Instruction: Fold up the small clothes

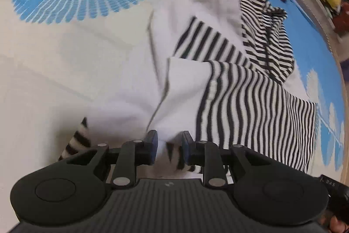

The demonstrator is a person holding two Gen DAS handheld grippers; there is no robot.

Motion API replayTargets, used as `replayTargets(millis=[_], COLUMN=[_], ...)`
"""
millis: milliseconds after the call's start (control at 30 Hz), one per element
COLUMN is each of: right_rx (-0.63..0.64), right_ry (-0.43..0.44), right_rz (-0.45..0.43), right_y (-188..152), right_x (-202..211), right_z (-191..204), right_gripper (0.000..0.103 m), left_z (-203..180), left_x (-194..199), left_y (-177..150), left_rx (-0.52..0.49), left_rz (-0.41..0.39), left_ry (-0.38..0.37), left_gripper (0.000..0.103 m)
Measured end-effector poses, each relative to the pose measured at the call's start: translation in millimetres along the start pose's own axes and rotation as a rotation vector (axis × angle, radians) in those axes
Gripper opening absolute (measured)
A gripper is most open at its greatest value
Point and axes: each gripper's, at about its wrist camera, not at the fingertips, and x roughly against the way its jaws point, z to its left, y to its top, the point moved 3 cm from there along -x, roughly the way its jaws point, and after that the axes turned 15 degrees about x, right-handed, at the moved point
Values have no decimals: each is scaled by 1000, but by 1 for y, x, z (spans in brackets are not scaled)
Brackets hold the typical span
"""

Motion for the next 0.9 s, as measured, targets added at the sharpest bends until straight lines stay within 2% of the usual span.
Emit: replayTargets(millis=[100,200,300,367,400,500,633,767,900], right_rx=[21,67,63,52,57,109,294,400,428], right_ry=[7,26,27,28,29,17,-103,-136,-119], right_rz=[-34,-80,-66,-55,-61,-102,-223,-304,-324], right_y=[4,10,10,10,12,18,26,29,29], right_x=[10,20,20,22,25,40,70,88,95], right_z=[5,13,16,16,18,25,43,54,54], right_gripper=[28,29,30,30,30,30,31,33,35], left_z=[-9,-16,-7,-1,-2,-17,-33,-48,-61], left_x=[16,18,4,2,7,24,50,66,81], left_y=[0,1,3,5,6,7,10,10,9], left_rx=[-66,-125,-107,-60,-64,-144,-220,-272,-313], left_rz=[-68,-111,-67,-35,-46,-121,-223,-321,-404], left_ry=[-5,-5,49,42,38,27,9,0,-45], left_gripper=[28,35,35,35,35,37,41,46,63])
